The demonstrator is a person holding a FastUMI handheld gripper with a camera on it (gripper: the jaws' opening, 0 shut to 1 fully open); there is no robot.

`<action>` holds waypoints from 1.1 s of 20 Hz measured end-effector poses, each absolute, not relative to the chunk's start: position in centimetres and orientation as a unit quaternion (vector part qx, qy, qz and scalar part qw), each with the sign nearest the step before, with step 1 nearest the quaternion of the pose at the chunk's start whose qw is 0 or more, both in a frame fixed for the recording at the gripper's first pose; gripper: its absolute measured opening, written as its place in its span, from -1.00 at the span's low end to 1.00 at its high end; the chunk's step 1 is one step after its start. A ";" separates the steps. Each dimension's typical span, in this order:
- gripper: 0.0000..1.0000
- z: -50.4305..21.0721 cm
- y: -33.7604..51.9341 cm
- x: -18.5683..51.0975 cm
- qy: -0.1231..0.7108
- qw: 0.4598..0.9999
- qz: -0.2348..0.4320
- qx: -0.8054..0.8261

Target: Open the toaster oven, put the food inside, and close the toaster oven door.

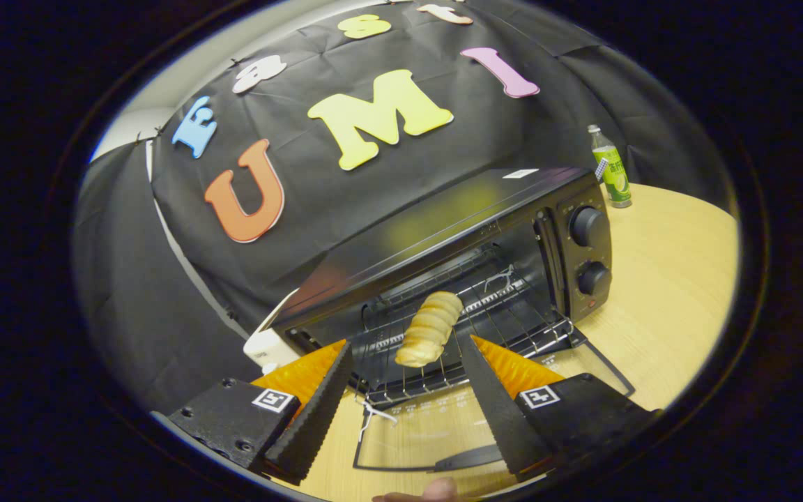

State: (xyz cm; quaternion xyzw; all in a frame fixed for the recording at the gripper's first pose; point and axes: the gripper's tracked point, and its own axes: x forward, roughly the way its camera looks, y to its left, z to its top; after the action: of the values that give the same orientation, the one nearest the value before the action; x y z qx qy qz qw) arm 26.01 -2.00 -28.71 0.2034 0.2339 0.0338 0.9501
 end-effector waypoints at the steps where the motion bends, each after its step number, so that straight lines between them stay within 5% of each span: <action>1: 1.00 -28.1 -2.1 24.7 0.238 0.953 0.040 0.184; 9: 1.00 -29.4 -3.6 16.5 0.288 0.951 0.073 0.084; 22: 1.00 -39.8 -5.3 14.3 0.424 0.905 0.041 0.010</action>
State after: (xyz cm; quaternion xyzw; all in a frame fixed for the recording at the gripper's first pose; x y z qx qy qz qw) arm 14.34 -5.35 -39.75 0.0102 0.4243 0.0408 0.9045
